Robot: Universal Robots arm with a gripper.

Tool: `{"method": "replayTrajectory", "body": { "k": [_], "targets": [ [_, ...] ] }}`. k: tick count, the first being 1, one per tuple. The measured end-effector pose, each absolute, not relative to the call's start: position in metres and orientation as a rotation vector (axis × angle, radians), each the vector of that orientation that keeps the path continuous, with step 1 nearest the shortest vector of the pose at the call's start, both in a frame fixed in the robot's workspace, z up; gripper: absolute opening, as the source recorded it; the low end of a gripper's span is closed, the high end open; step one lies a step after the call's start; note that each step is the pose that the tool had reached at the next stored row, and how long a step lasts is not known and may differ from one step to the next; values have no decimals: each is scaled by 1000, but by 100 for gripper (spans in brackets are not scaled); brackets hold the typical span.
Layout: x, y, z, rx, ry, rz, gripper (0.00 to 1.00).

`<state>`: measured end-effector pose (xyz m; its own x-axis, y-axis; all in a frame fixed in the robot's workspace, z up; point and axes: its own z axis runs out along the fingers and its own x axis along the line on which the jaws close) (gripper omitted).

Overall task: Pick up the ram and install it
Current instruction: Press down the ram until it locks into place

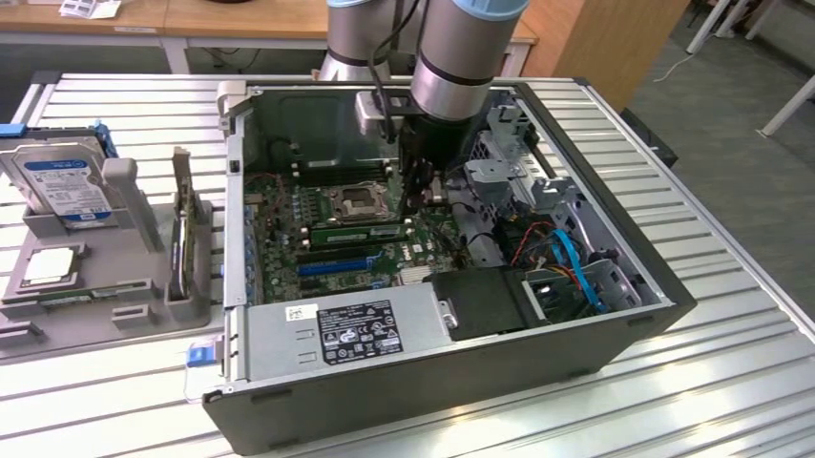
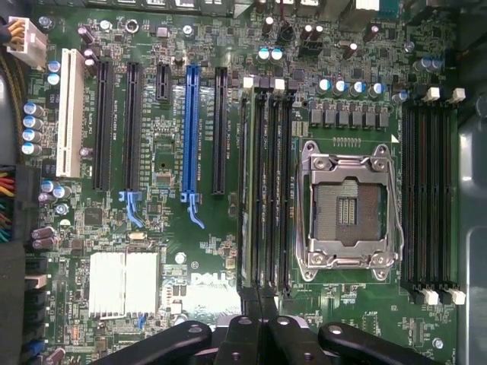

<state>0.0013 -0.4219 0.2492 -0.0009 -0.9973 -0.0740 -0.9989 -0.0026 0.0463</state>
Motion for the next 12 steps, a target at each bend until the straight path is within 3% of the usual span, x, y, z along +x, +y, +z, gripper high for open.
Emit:
{"method": "replayTrajectory", "body": {
  "k": [12],
  "targets": [
    [-17,-422,249,-2206,2205,132,10]
  ]
}}
